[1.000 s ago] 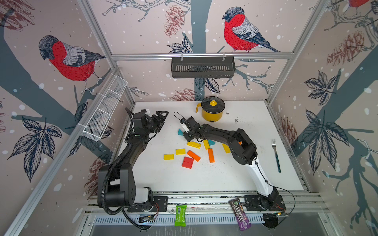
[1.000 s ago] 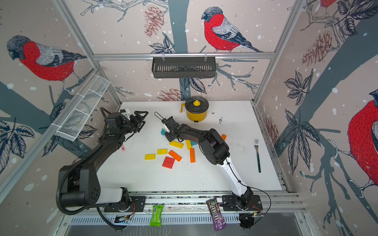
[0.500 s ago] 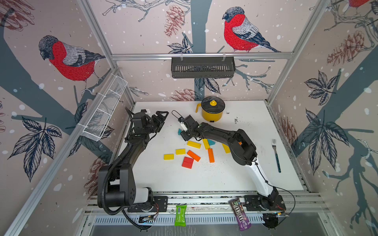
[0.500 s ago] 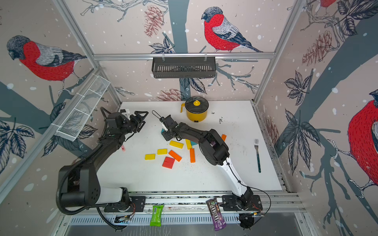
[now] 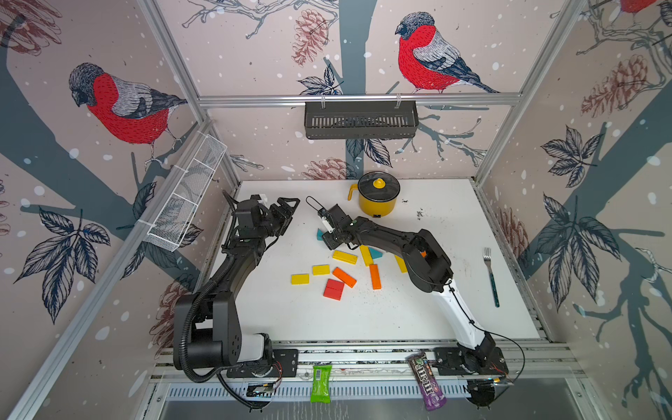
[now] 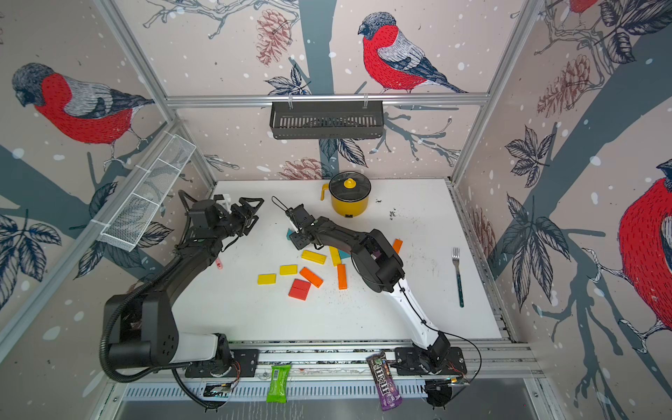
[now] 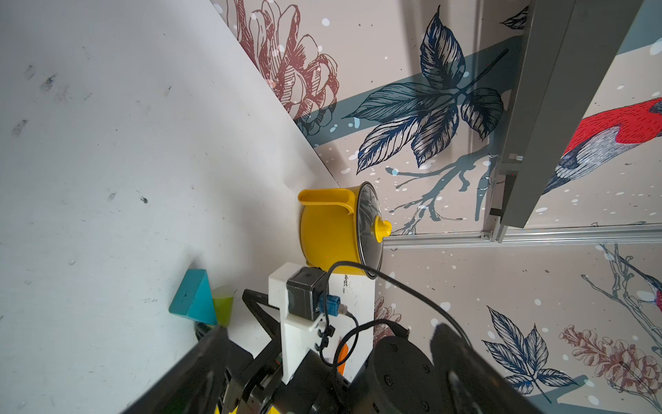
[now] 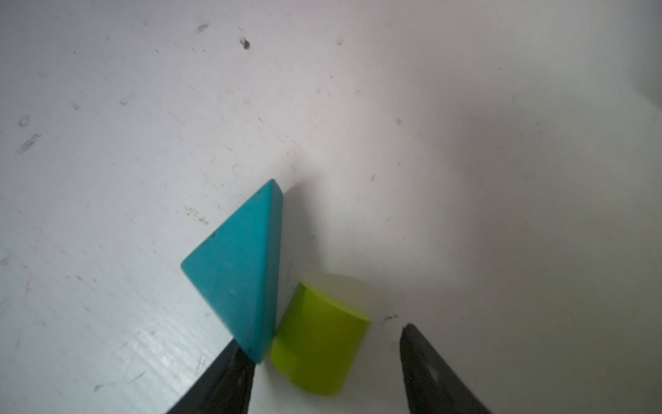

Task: Assemble a carrot with building blocks
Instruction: Assemble the building block at the center of the board.

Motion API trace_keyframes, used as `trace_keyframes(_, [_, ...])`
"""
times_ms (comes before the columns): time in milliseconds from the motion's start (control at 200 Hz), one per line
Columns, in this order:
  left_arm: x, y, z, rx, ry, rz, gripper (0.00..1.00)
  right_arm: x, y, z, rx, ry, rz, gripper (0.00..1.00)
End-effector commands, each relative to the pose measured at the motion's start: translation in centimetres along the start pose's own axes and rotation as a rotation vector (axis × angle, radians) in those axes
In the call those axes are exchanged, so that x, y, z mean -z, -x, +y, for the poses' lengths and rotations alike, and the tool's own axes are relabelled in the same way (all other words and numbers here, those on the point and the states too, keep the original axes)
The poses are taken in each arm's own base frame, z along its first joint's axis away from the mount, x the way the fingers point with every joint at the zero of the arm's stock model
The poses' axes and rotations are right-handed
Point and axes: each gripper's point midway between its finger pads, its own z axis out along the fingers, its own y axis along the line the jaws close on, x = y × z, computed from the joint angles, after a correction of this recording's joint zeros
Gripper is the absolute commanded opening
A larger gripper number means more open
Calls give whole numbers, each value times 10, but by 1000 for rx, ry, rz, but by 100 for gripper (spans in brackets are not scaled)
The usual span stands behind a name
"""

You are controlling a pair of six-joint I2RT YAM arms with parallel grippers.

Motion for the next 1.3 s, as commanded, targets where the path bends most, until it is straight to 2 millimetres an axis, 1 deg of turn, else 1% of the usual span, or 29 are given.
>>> trace_keyframes(0, [0,2,-6,-13,-19,-4,89,4,5,-4,-17,-11,-11,66])
trace_keyframes(120, [-1,1,-7,-12,-23,0,89,6,5,-7,-28,-22,-13,66])
trace_keyframes(340, [-1,2,-6,-13,-21,-3,89,17,6,6,-4,37,-24,68])
trace_keyframes(435, [-1,2,-6,-12,-22,-1,89,24,3,5,6,34,-25,69])
trace_keyframes(495, [-1,2,-7,-14,-24,-1,89,25,-1,-2,6,12,-21,69])
trace_keyframes(640, [-2,0,-6,-12,-21,3,89,24,-15,-14,20,-23,13,68])
trace_keyframes(816, [-2,1,-6,-15,-20,1,89,15,-24,-18,14,-35,36,68])
trace_keyframes(1041, [-2,0,-6,-15,-21,6,89,6,-21,-18,-5,-35,30,68])
trace_keyframes(1296, [-2,0,-6,-15,-21,6,89,4,-18,-14,-6,-29,24,68])
